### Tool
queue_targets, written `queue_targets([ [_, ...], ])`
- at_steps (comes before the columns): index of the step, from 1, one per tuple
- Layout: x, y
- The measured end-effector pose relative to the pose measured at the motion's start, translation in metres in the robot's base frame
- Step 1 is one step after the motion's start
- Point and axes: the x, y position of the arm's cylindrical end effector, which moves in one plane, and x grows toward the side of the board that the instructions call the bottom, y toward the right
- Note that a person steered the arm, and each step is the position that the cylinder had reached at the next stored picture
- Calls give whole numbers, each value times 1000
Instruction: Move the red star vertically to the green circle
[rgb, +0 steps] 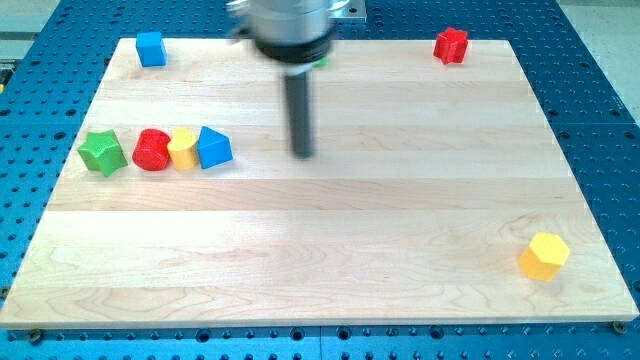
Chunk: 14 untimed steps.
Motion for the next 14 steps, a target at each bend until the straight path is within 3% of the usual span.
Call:
queue_targets([
  [1,-84,143],
  [2,-137,257],
  [3,-185,236],
  [4,-178,144],
  [6,-73,-28],
  [8,-112,-37],
  [10,-76,-85],
  [12,-111,-87],
  [14,-107,-2],
])
